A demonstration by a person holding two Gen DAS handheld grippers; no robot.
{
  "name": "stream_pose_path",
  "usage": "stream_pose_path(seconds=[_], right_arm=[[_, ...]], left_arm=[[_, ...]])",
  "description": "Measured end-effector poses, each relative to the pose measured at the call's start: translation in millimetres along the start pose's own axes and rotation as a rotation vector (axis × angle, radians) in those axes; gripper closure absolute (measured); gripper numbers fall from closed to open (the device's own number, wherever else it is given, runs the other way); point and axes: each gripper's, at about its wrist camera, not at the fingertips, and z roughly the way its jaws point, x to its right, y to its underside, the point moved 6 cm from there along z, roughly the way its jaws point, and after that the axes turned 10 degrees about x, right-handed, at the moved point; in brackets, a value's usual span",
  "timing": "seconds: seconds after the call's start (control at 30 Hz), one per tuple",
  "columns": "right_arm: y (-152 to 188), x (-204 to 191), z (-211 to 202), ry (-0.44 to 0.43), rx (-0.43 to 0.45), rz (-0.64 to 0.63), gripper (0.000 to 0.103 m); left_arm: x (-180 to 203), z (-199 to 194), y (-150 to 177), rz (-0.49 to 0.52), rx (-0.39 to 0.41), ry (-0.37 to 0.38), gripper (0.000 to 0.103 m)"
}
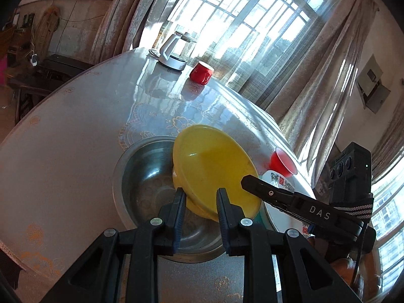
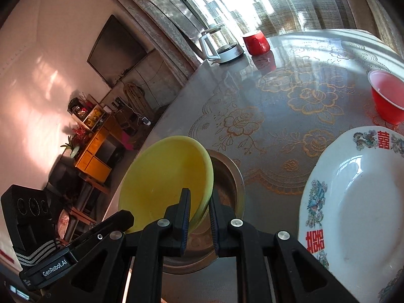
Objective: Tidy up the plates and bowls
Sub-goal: 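Lower the yellow bowl into the steel bowl with the right gripper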
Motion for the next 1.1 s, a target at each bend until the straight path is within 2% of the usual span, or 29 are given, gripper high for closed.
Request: stream_pose_path(seconds=[0.17, 0.47, 0.73, 0.83, 1.0, 1.1], right_arm=[[13.6, -3.1, 23.0, 0.012, -0.055, -0.014, 0.088], [26.6, -0.8, 38.4, 0.056, -0.105, -0.044, 0.087], [28.5, -2.8, 41.1, 0.093, -0.110, -0.089, 0.086], [28.3, -4.9, 38.2, 0.105, -0.107, -0.118, 0.083], [31.0, -7.2, 39.5, 0.129, -0.104, -0.164, 0.082], [30.5, -6.7, 38.9, 0.133, -0.106, -0.166, 0.082]], left_arm=[[-18.3, 2.9, 7.4, -0.026, -0.017, -0.031, 0.079], [-29.9, 14.6, 18.9, -0.025, -0.050, -0.061, 0.079], [-29.9, 17.0, 19.8, -0.012, -0.060, -0.067, 0.080], [-29.2, 18.0, 18.6, -0.016, -0.061, -0.067, 0.079], [-26.7, 17.9, 19.6, 0.023, -0.059, -0.085, 0.080], [-29.2, 17.6, 19.0, 0.004, -0.057, -0.084, 0.078]])
